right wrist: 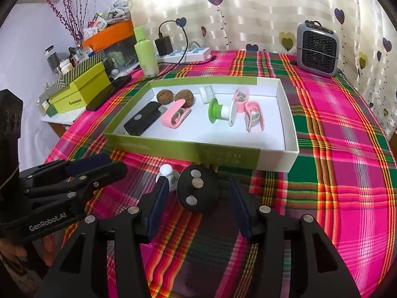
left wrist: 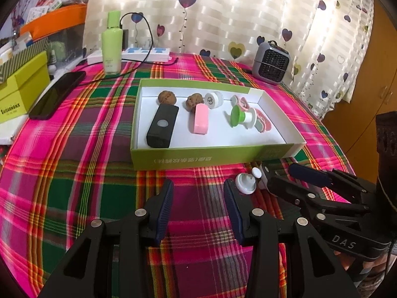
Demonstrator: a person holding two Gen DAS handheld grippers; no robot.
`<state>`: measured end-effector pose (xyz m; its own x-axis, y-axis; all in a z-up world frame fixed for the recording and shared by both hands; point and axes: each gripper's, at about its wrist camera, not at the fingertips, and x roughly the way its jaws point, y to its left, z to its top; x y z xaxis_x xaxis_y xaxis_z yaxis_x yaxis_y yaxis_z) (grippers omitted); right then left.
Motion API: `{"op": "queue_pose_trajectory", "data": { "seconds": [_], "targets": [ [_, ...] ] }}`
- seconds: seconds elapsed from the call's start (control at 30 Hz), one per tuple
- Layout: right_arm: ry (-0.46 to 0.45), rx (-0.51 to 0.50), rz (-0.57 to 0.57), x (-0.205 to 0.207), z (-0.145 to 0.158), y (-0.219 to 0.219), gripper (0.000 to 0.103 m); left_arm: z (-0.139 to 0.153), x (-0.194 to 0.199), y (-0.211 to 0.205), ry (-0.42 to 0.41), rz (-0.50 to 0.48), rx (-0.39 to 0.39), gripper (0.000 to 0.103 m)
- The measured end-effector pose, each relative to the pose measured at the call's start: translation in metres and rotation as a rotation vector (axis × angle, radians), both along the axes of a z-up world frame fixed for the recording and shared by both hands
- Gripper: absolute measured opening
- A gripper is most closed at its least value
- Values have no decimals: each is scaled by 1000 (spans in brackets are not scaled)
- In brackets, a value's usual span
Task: Organize objects
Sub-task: 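Grasp the black round disc with the right tool while the left tool grasps the white knob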
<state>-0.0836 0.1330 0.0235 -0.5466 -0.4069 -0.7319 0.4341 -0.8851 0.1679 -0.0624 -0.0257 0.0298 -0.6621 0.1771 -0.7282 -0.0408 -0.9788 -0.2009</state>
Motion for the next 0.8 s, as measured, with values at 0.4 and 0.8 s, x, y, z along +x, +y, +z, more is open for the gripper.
{"op": "queue_pose_trajectory", "data": {
  "seconds": [0.4,0.8],
  "targets": [
    [-32,41,-22,-10,-13,-4,51,-2,0,1,-6,-21,26,40],
    [-24,49,-23,-13,-12,-3,41,-6,-6,8,-19,-52,43,40]
  ]
}}
